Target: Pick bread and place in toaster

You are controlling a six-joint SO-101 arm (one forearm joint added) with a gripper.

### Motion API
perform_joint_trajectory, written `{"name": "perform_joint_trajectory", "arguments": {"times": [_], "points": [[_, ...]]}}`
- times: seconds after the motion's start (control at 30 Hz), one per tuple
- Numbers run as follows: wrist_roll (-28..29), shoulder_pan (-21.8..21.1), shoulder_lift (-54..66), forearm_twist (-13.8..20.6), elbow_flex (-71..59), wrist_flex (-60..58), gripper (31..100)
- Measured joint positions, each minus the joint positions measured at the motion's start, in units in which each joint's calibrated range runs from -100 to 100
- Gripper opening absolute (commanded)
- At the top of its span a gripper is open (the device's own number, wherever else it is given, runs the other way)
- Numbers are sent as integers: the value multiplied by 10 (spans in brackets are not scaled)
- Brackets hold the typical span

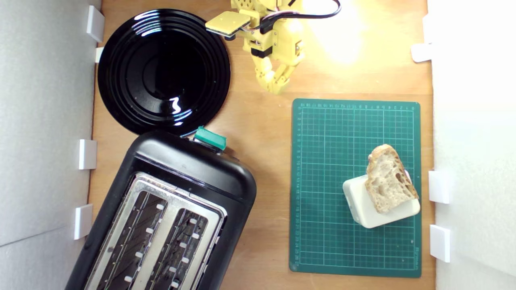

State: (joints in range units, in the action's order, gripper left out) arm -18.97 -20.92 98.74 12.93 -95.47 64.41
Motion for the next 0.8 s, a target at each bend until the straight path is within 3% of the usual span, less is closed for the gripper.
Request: {"name": "perform_joint_trajectory", "arguments": {"times": [0.37, 0.8], "points": [[-12, 17, -65, -16, 5, -26, 309], [1, 27, -262, -40, 2, -280, 308]]}}
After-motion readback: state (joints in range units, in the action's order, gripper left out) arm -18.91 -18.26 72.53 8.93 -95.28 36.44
